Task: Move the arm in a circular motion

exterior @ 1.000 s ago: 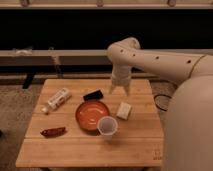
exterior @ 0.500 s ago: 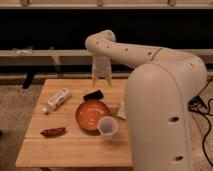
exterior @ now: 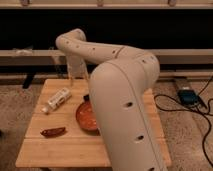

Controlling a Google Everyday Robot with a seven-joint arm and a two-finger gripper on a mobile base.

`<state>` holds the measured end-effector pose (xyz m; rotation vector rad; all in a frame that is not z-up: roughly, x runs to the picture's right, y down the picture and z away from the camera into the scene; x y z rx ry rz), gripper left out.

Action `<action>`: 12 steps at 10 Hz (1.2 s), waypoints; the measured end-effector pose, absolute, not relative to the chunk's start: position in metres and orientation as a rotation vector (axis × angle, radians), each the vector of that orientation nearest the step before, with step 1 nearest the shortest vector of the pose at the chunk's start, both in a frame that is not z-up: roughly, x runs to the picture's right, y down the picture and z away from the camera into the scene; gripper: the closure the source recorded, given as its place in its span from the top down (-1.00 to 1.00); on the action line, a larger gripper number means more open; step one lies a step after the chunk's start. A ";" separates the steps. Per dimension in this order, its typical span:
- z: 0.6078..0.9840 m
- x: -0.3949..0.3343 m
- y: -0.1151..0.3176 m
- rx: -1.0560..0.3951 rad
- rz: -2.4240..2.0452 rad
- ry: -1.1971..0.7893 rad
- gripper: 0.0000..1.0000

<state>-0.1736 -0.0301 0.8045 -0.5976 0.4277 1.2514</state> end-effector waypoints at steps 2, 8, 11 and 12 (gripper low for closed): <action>0.786 -0.222 -0.008 -0.620 1.165 0.389 0.30; 0.701 -0.263 0.092 -0.660 1.040 0.329 0.30; 0.668 -0.210 0.128 -0.666 1.120 0.358 0.30; 0.661 -0.182 0.135 -0.660 1.162 0.375 0.30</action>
